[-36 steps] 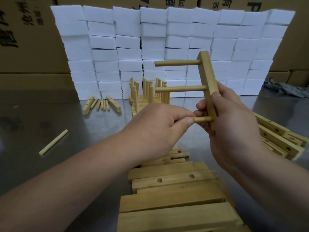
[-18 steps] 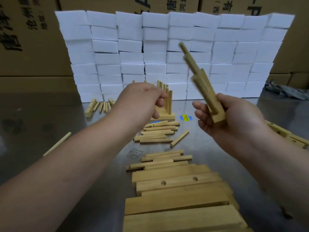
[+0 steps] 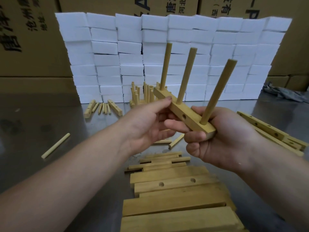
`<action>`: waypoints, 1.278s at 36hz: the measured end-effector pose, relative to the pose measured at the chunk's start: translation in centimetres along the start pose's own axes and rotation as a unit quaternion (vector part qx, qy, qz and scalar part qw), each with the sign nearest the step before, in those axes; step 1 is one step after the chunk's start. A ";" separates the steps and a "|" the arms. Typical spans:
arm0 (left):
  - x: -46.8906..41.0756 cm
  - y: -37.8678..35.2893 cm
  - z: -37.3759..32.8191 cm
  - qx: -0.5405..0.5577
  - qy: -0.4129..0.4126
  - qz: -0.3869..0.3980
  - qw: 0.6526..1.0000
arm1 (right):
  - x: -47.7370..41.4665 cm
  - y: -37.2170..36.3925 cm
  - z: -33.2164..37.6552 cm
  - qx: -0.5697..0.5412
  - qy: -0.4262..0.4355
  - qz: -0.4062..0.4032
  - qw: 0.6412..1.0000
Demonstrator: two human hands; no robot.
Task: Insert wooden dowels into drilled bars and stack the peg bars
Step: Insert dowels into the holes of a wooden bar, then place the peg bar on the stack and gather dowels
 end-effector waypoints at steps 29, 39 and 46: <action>-3.0 5.6 2.6 -0.331 -0.135 -0.292 0.887 | -0.7 3.9 2.9 0.467 0.250 -0.237 0.814; -4.8 9.9 4.9 -0.402 -0.040 -0.368 0.838 | -6.6 8.7 4.3 0.452 0.151 -0.331 0.814; -5.4 10.2 5.4 -0.388 -0.027 -0.349 0.852 | -13.8 12.0 3.0 0.575 0.067 -0.342 0.740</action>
Point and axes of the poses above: each hand's wrist, its own x-axis away from the middle knuckle, its own y-axis out of the back of the hand, z = x × y, the point moved 3 cm from there along -x, towards the middle knuckle, and after that the axes turned 7 degrees about y, right-handed, at the moved point
